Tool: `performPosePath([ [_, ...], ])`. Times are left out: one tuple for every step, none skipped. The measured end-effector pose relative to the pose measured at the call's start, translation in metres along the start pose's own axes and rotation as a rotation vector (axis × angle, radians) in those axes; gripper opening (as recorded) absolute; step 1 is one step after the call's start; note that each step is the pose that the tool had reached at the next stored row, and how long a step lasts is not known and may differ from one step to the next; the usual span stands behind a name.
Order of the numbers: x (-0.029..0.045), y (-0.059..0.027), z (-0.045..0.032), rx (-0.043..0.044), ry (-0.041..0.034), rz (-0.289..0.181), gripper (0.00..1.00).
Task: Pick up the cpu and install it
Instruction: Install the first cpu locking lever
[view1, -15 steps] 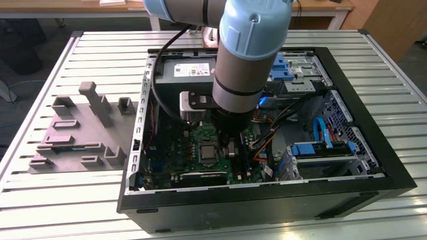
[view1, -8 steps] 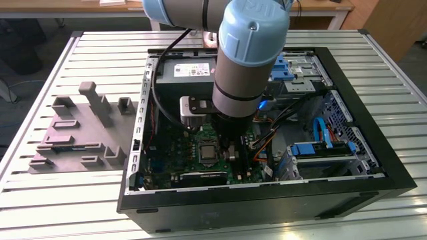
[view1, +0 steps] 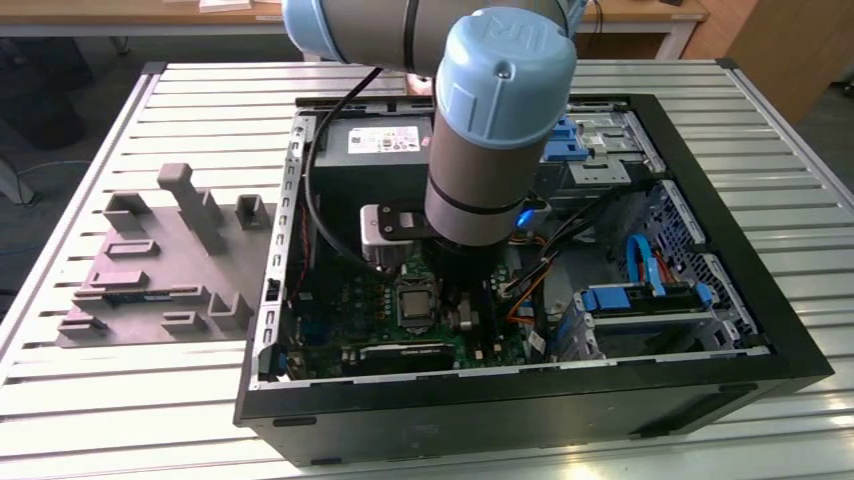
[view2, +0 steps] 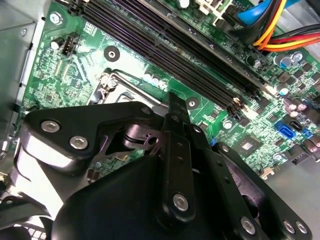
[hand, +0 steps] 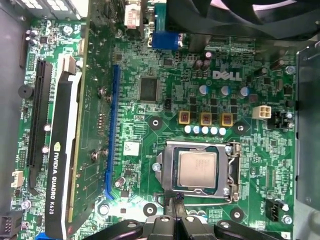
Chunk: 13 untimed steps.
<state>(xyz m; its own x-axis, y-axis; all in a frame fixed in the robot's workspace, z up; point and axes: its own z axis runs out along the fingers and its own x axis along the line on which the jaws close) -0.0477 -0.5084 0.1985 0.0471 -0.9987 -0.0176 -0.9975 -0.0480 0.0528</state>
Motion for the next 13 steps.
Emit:
performPosePath([
  [0.0, 0.0002, 0.0001, 0.0, 0.0002, -0.002, 0.11],
  [0.0, 0.0006, 0.0003, 0.0, 0.0001, -0.004, 0.11],
  [0.0, 0.001, 0.0004, 0.0, -0.0003, -0.005, 0.11],
  [0.0, 0.0014, 0.0007, 0.0001, -0.001, -0.006, 0.11],
  [0.0, 0.0016, 0.0009, 0.0, -0.0015, -0.007, 0.11],
  [0.0, 0.0017, 0.0012, 0.0, -0.0019, -0.008, 0.11],
  [-0.0001, 0.0017, 0.0016, 0.0, -0.002, -0.009, 0.11],
  [-0.0002, 0.0017, 0.0018, -0.0001, -0.0021, -0.01, 0.11],
  [-0.0005, 0.0017, 0.0022, -0.0001, -0.0022, -0.011, 0.11],
  [-0.0007, 0.0017, 0.0026, -0.0001, -0.0024, -0.012, 0.11],
  [-0.0009, 0.0016, 0.003, 0.0, -0.0027, -0.013, 0.11],
  [-0.001, 0.0016, 0.0035, 0.0, -0.0029, -0.015, 0.11],
  [-0.0011, 0.0016, 0.0041, 0.0, -0.0029, -0.016, 0.11],
])
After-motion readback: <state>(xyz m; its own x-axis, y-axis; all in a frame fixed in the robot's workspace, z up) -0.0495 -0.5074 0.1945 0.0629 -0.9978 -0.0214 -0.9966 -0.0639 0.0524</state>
